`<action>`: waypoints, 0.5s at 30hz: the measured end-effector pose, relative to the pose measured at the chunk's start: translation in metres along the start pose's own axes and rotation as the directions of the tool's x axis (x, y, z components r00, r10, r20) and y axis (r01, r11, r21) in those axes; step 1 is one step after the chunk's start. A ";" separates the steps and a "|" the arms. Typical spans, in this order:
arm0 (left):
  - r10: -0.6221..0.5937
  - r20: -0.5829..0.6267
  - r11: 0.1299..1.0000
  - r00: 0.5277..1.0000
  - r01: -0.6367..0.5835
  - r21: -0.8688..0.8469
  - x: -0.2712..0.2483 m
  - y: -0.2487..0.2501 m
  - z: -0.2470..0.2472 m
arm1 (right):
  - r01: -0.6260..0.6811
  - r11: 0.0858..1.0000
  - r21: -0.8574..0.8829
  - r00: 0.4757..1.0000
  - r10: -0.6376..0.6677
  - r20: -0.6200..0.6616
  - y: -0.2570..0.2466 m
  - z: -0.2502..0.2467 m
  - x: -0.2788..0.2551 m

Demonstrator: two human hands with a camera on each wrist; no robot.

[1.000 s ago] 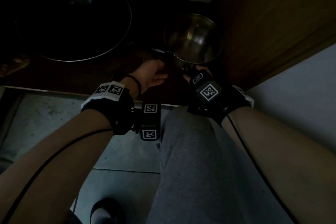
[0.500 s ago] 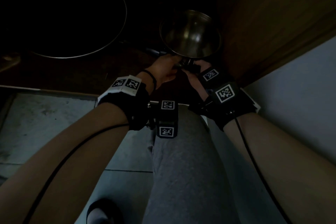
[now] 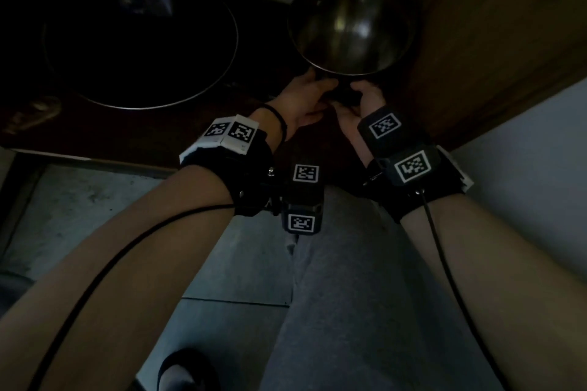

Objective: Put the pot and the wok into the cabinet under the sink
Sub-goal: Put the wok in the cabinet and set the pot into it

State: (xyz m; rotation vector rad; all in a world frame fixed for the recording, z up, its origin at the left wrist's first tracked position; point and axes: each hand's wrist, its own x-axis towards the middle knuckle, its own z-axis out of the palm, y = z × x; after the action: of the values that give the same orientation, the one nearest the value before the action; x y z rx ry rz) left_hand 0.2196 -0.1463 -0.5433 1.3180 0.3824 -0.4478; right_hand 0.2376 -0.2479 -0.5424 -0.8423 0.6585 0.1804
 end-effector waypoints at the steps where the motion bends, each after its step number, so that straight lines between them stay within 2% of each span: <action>1: 0.019 0.000 1.000 1.000 -0.019 -0.002 -0.003 0.005 -0.005 | -0.009 1.000 -0.002 1.000 0.010 0.020 0.001 0.008 -0.007; 5: 0.092 -0.048 0.996 0.995 -0.092 0.000 -0.015 0.023 -0.039 | -0.032 0.999 -0.026 0.995 0.034 0.092 0.013 0.045 -0.024; 10: 0.149 -0.168 0.989 0.974 -0.151 0.002 -0.037 0.026 -0.109 | -0.062 0.985 -0.159 0.986 0.086 0.143 0.064 0.099 -0.020; 12: 0.153 -0.234 0.987 0.960 -0.158 -0.006 -0.048 0.021 -0.140 | -0.072 0.962 -0.262 0.979 0.119 0.167 0.093 0.120 -0.019; 15: 0.135 -0.327 0.989 0.935 -0.147 -0.011 -0.062 0.011 -0.181 | -0.026 0.877 -0.480 0.970 0.137 0.199 0.142 0.141 0.002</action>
State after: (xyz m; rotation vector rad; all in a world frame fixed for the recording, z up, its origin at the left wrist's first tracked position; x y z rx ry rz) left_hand 0.1690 0.0386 -0.5407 1.3766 0.5635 -0.0997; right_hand 0.2482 -0.0495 -0.5658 -1.2461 0.4347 0.5257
